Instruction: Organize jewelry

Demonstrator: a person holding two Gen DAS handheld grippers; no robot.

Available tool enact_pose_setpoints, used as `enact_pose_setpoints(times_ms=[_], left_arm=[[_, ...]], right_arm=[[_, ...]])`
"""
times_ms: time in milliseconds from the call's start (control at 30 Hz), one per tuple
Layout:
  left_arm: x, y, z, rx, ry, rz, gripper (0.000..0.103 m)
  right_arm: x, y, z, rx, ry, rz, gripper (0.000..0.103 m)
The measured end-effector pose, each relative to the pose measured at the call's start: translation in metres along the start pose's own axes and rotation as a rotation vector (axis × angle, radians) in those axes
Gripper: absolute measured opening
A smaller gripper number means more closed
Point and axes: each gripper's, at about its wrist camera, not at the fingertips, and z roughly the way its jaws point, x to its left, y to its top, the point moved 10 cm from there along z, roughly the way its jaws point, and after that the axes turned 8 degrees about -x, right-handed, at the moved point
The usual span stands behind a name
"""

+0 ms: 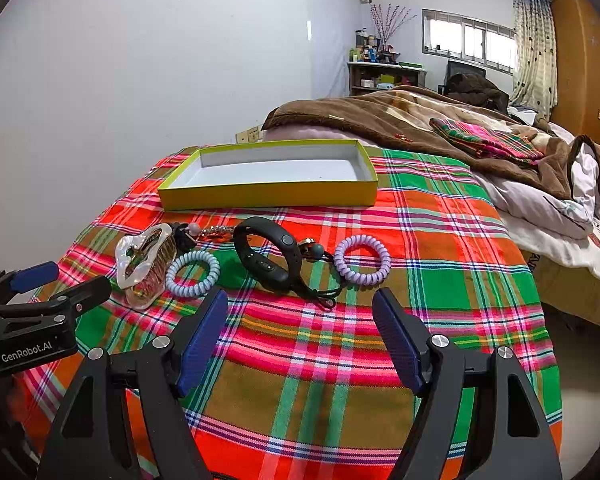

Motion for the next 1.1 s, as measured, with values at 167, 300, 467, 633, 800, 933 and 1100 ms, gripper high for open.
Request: enact_pose_setpoints(times_ms=[167,300,467,633,800,933,1100], left_arm=[[0.001,0.0,-0.001,0.002,0.001,-0.003,0.091],[0.001,0.0,-0.001,0.001,0.001,-0.002,0.091],[0.001,0.0,-0.001,0.001,0.001,-0.003,0.091],[0.0,0.0,0.0,0.005,0.001,0.0,0.091],[0.0,-0.001,0.002,0.019,0.007,0.008,0.091],[-0.001,-0.002,0.004,0.03,0.017,0.019,0.091],[-0.003,-0.001,0.006,0.049,-0.051,-0.028,0.091]], right_arm=[[0.0,0.0,0.0,0.001,-0.001,0.0,0.075],[0.0,0.0,0.0,0.0,-0.001,0.001,0.075],[0.0,0.0,-0.001,0.0,-0.001,0.0,0.075],[-0.001,0.0,-0.002,-0.001,-0.002,0.001,0.075],[-0.001,0.0,-0.001,0.002,-0.001,0.0,0.075],[-0.004,0.001,0.001,0.003,-0.002,0.002,0.075],[-0.013,0.004,0.003,0.001,-0.02,-0.001,0.075]])
